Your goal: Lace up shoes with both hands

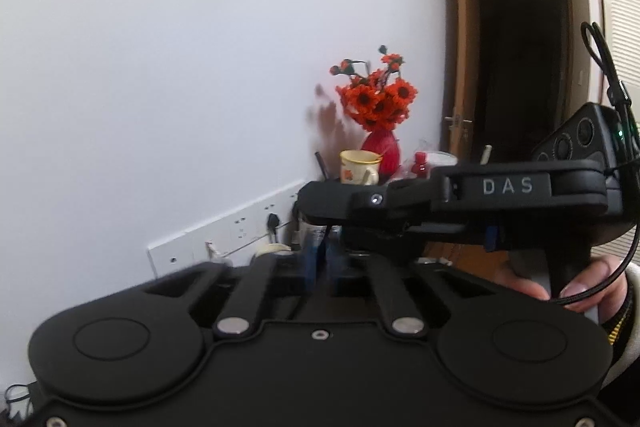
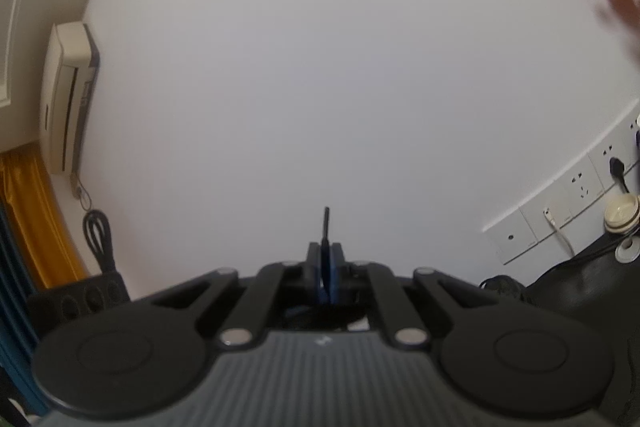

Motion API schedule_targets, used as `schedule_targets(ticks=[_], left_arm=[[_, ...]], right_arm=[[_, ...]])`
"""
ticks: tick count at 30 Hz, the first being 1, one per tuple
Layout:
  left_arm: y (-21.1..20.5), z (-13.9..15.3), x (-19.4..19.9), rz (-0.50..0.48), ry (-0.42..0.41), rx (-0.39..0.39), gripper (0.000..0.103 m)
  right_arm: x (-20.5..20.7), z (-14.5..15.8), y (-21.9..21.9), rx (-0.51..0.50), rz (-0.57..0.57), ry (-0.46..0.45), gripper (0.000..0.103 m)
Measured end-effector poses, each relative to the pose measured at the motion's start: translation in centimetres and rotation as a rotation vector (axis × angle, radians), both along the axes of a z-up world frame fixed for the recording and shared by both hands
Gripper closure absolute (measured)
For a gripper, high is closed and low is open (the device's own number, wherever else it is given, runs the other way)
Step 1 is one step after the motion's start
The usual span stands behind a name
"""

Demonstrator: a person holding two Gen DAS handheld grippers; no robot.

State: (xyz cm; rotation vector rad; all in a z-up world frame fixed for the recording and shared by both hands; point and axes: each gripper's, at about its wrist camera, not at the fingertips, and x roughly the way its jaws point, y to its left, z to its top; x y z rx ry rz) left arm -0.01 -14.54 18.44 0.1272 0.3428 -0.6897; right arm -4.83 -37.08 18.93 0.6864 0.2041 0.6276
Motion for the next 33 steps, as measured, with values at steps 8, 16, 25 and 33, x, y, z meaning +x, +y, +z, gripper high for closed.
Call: schedule_targets(ticks=[8, 16, 25, 33], left_arm=[[4.9, 1.6, 0.2, 0.181, -0.062, -0.103, 0.100], [9.9, 3.5, 0.1, 0.332, -0.101, -0.159, 0.100], [10.9, 2.9, -0.5, 0.359, -0.111, -0.187, 0.100], [12.4, 2.9, -1.2, 0.384, -0.114, -0.202, 0.100]], right_arm=[[1.8, -3.2, -5.3, -0.032, -0.208, 0.093, 0.061], [10.9, -16.2, -7.1, -0.356, -0.359, 0.620, 0.061], [17.0, -23.5, -0.4, -0.765, -0.301, 0.756, 0.062], [17.9, -22.4, 1.7, -0.938, -0.245, 0.745, 0.100]])
